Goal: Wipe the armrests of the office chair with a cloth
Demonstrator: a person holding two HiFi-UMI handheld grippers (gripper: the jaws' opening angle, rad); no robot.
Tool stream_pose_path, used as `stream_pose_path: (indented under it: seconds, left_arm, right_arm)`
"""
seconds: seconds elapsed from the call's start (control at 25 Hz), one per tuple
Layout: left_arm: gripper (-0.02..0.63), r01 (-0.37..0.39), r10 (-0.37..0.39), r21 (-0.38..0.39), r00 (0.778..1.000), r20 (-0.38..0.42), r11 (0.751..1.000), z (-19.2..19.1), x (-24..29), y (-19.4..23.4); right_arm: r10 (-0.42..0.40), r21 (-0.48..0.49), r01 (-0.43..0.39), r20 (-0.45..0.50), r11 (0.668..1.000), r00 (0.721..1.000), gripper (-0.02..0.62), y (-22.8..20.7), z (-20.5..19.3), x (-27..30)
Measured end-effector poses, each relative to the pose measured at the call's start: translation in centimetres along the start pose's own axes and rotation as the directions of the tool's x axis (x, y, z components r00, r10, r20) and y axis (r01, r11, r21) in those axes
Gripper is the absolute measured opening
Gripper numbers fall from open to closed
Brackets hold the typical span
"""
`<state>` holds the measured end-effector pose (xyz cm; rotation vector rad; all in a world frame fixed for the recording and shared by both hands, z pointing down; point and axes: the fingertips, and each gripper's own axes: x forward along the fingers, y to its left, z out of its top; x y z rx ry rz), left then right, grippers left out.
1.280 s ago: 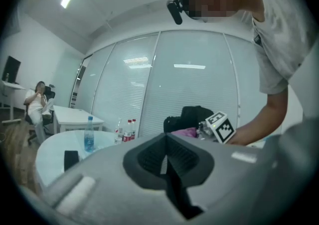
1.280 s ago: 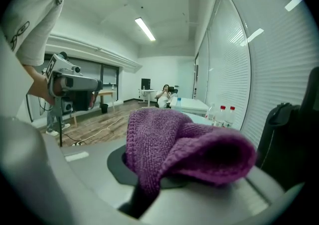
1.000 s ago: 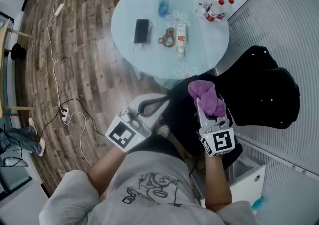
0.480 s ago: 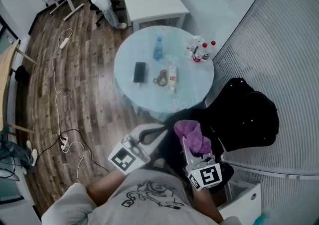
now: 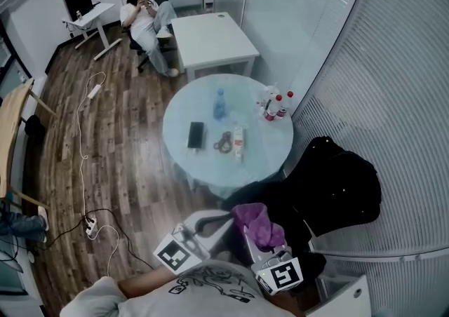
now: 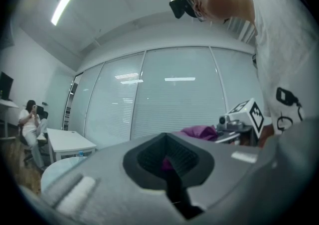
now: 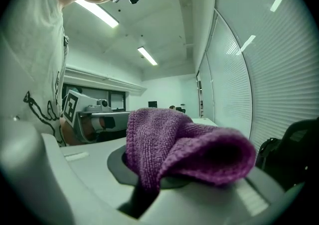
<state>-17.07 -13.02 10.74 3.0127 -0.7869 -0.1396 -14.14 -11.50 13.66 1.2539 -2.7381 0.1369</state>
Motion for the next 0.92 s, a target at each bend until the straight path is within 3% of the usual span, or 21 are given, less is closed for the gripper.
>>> stream_pose_path:
  seconds: [0.92]
  left_arm:
    - [0.002,-0.027,0.026,-0.003,0.999,-0.024,1.0,0.3,0.1,-0.9]
  right_arm:
    - [-0.027,0.016,0.027,0.01,1.0,1.0,0.031,0.7,0.9,-1.8]
